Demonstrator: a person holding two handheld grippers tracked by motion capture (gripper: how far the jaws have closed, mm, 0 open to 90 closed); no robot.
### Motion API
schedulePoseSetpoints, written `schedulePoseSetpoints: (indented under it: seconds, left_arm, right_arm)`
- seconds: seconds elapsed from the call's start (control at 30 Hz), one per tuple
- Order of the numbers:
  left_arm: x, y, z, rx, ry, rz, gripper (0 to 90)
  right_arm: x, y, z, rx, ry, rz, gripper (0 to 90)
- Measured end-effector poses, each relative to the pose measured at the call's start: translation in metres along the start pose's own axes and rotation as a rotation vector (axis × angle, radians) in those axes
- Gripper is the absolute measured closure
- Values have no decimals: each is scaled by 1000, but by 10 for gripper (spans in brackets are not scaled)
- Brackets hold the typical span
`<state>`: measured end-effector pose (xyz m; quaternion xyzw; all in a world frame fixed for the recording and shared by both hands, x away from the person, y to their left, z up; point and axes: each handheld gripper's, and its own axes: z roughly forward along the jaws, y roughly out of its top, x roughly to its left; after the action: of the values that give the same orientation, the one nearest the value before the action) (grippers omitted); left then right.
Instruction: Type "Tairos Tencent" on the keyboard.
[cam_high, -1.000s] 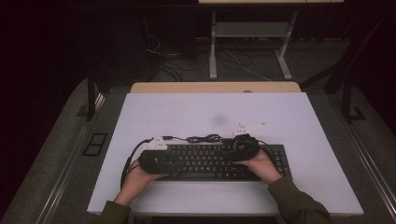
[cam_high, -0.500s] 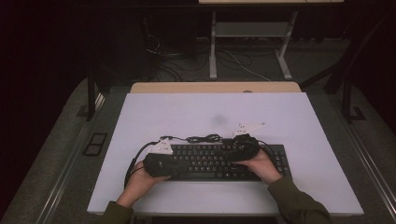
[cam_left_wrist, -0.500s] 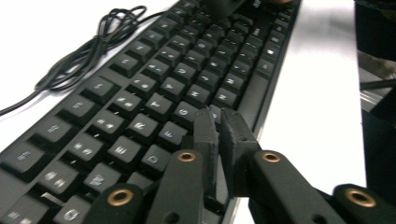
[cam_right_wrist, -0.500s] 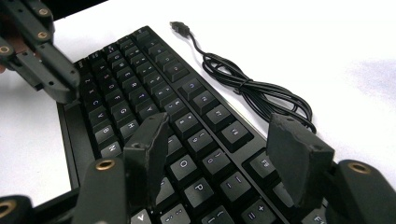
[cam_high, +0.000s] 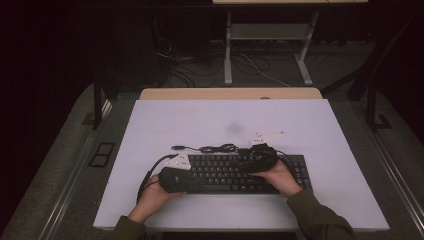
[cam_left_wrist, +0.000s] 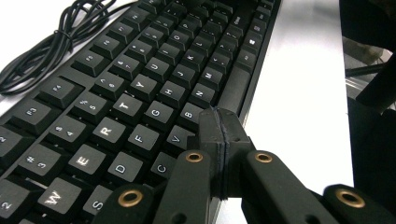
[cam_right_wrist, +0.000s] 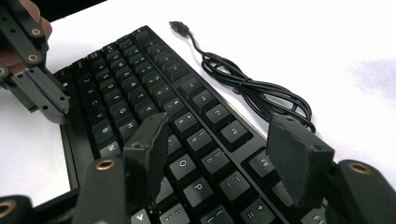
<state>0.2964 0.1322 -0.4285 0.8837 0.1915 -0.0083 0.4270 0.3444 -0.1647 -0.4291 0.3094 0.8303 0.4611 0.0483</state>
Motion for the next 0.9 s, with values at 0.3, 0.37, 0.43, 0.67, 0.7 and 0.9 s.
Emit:
schedulePoseSetpoints:
  seconds: [0.3, 0.37, 0.43, 0.67, 0.7, 0.9]
  left_arm:
    - [1, -1, 4, 20, 0, 4, 890]
    - [1, -2, 4, 22, 0, 4, 890]
    - [1, -2, 5, 25, 0, 3, 890]
    - [1, -2, 7, 30, 0, 3, 891]
    - [1, -2, 7, 28, 1, 1, 891]
    - [1, -3, 8, 30, -1, 1, 891]
  right_arm:
    - [0, 0, 0, 0, 0, -1, 384]
    - [0, 0, 0, 0, 0, 0, 384]
    - [0, 0, 0, 0, 0, -1, 384]
    - [0, 0, 0, 1, -1, -1, 384]
    - [0, 0, 0, 1, 0, -1, 384]
    - [0, 0, 0, 0, -2, -1, 384]
